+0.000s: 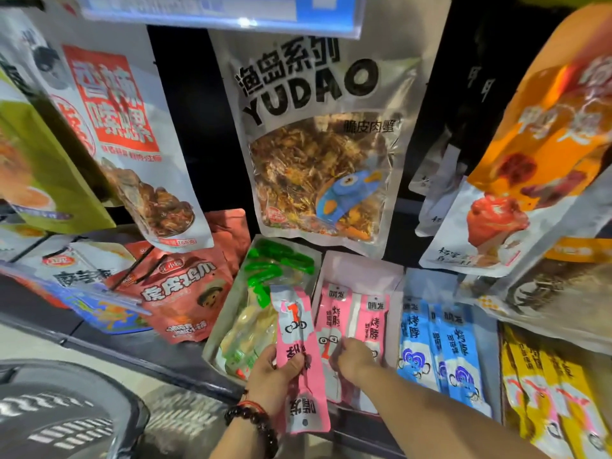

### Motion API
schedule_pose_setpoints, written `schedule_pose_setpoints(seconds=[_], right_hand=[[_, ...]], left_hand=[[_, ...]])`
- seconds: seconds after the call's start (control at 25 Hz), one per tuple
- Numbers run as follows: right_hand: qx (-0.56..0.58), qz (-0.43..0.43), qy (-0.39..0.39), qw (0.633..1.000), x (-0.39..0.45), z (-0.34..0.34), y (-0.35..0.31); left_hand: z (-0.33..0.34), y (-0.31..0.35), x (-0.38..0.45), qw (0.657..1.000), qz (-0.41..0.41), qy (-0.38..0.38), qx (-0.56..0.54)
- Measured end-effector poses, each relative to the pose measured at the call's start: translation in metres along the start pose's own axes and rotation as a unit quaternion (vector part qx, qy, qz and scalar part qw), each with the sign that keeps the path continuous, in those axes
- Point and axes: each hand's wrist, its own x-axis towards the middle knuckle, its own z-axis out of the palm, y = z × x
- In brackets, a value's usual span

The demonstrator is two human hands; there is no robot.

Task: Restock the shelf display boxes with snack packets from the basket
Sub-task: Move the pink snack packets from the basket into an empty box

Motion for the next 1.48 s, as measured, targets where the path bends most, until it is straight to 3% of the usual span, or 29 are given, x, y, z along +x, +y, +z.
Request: schedule_pose_setpoints(seconds=[0.16,0.36,0.4,0.48,0.56,0.64,0.72,0.8,0.84,0.88,0.92,0.96,1.04,1.08,1.16,1.28,1.48], right_hand=[[0.022,-0.016,0.043,0.999,0.006,0.01,0.0],[0.187,-0.022,0.119,0.975,-0.014,-0.018,-0.016],[0.187,-0.048,0.131,0.972,-0.018,-0.028,-0.019],[0.026,-0.167,0.163,0.972,-0.032,-0.053,-0.028],[-0.19,-0.323,0.193,0.907,-0.044,-0.075,-0.035],[-0.358,-0.452,0.168,0.799,-0.052,-0.09,-0.04],[-0.478,-0.525,0.114,0.695,-0.06,-0.099,-0.039],[-0.525,-0.533,0.046,0.662,-0.074,-0.107,-0.039],[-0.531,-0.516,0.027,0.672,-0.081,-0.111,-0.037],[-0.525,-0.487,0.025,0.697,-0.083,-0.118,-0.033],[-0.504,-0.44,0.041,0.742,-0.082,-0.125,-0.026],[-0.447,-0.366,0.077,0.813,-0.081,-0.132,-0.018],[-0.209,-0.195,0.145,0.947,-0.073,-0.141,-0.004],[-0.084,-0.117,0.162,0.976,-0.066,-0.139,0.0],[0.057,-0.01,0.169,0.984,-0.056,-0.118,-0.001],[0.159,0.088,0.2,0.963,-0.045,-0.063,-0.007],[0.197,0.019,0.276,0.941,-0.028,-0.012,0.004]], left_hand=[[-0.003,-0.003,-0.001,1.0,0.0,-0.009,0.016],[-0.007,-0.011,0.002,0.999,-0.001,-0.02,0.047],[-0.007,-0.011,0.002,0.997,0.009,-0.024,0.067],[-0.004,-0.013,0.004,0.993,0.034,-0.035,0.11],[0.002,-0.01,0.001,0.985,0.066,-0.029,0.154],[0.009,-0.01,-0.004,0.964,0.122,-0.035,0.234],[0.015,-0.009,-0.013,0.921,0.159,-0.086,0.346],[0.018,-0.006,-0.018,0.897,0.168,-0.156,0.379],[0.016,-0.003,-0.019,0.906,0.17,-0.167,0.35],[0.012,0.001,-0.017,0.933,0.159,-0.13,0.295],[0.007,0.006,-0.014,0.968,0.139,-0.057,0.201],[0.002,0.01,-0.006,0.99,0.098,0.032,0.093],[-0.007,0.012,0.009,0.991,-0.016,0.123,-0.048],[-0.008,0.007,0.015,0.992,-0.054,0.112,-0.037],[0.001,-0.005,0.024,0.993,-0.09,0.044,0.059],[0.017,-0.001,0.002,0.985,-0.08,-0.021,0.152],[0.025,-0.008,-0.003,0.975,-0.074,-0.065,0.197]])
